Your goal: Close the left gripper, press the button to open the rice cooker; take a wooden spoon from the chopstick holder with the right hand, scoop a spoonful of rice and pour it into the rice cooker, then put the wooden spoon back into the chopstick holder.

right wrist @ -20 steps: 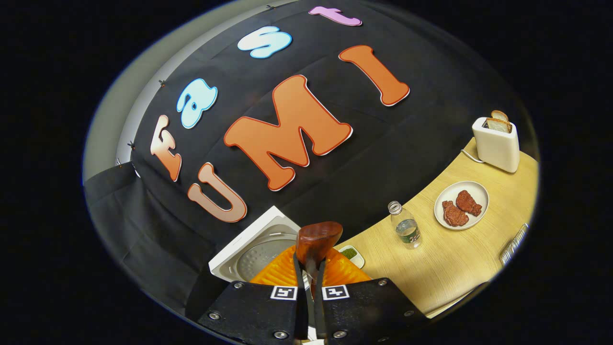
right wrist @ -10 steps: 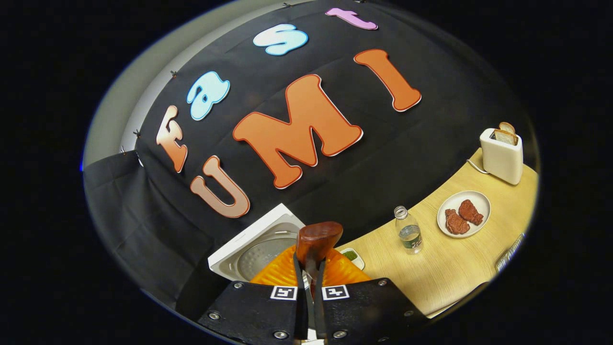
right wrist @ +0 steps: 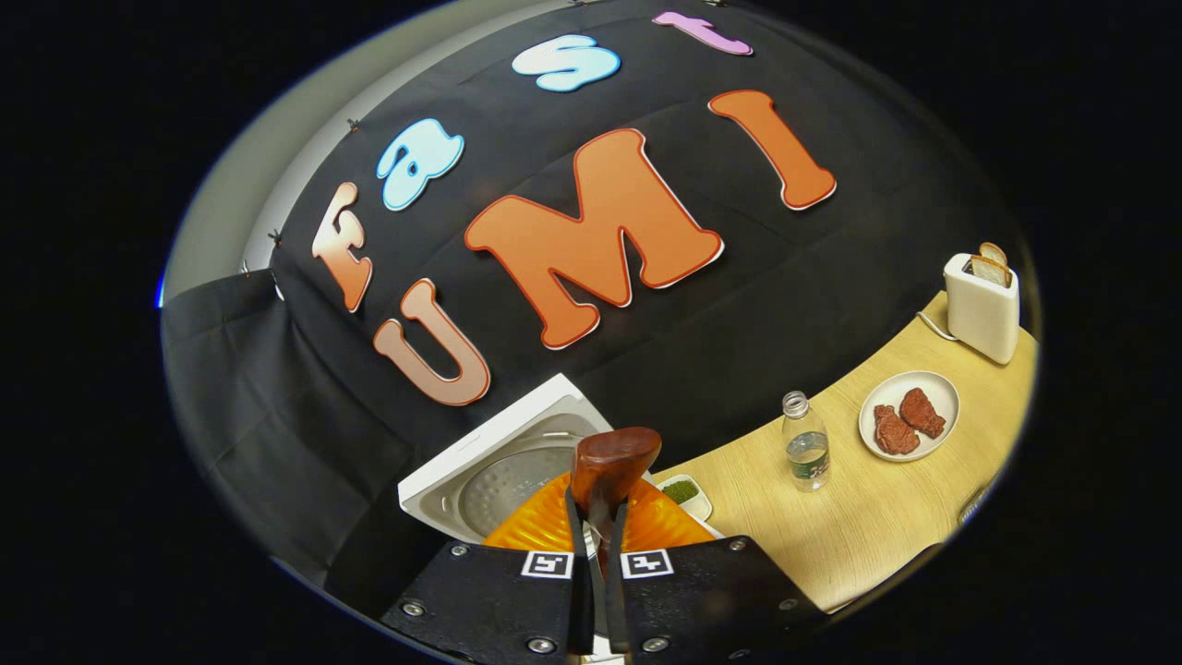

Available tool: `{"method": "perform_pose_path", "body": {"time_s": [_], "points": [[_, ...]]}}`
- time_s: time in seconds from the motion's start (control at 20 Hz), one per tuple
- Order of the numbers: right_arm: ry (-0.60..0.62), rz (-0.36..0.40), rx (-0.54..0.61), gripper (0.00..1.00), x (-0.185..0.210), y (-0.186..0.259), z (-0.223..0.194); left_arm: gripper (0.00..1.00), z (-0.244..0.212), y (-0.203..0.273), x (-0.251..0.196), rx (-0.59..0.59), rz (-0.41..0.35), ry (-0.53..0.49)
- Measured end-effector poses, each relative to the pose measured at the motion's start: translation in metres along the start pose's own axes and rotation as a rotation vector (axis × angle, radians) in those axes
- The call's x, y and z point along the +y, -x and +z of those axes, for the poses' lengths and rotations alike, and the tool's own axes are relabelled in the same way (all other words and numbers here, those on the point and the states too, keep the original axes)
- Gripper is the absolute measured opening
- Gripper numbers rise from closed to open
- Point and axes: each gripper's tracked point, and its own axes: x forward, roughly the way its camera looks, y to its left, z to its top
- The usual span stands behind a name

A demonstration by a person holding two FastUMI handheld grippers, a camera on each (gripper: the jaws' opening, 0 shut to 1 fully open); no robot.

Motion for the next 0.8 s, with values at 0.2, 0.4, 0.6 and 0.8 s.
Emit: {"method": "perform_pose_path", "body": {"time_s": [0.2, 0.4, 0.6, 0.8], "points": [[0.064, 0.032, 0.002, 0.05, 0.010, -0.008, -0.009, 1.00, -0.002, -0.004, 0.002, 0.005, 0.000, -0.005], [0.131, 0.049, -0.013, 0.05, 0.019, -0.011, -0.010, 1.00, -0.006, -0.007, 0.002, 0.012, 0.004, -0.004], [0.180, 0.056, -0.044, 0.05, 0.026, -0.012, 0.000, 1.00, -0.003, -0.008, 0.003, 0.007, 0.005, -0.004], [0.239, 0.060, -0.072, 0.05, 0.026, -0.007, 0.009, 1.00, -0.003, -0.009, -0.001, 0.006, 0.001, -0.005]]}}
